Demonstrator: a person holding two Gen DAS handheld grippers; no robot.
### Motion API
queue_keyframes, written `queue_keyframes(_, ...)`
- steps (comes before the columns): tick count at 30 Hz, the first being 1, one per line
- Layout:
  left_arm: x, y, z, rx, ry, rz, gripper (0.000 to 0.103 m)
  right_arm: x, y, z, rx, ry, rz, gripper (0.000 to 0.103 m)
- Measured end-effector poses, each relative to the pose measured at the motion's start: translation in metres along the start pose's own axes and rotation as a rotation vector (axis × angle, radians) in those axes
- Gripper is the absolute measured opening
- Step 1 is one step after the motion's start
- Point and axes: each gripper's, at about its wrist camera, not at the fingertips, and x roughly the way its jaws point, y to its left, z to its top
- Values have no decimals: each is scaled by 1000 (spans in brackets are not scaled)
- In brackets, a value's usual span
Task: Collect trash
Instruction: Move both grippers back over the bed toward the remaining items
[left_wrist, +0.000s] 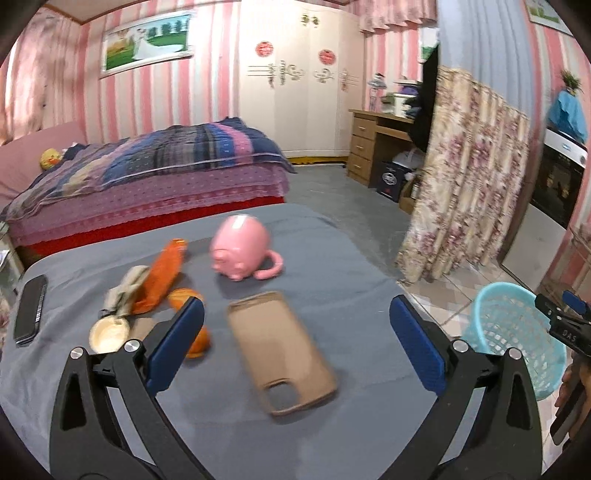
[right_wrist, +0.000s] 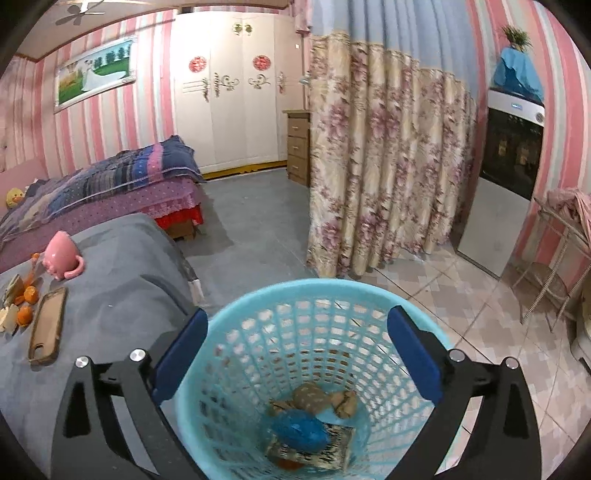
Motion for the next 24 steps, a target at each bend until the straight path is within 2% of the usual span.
queue_keyframes(9,-28,85,-6,-72,-25,146,97,-7,76,5,-69,-34,137,96)
queue_keyframes(18,-48,162,-27,-155,-17,244,97,-20,178,16,-165,-68,292,96)
queue_keyframes(24,-55,206,-40,-200,-3,299,97,-22,242,15,-199,-57,386,96)
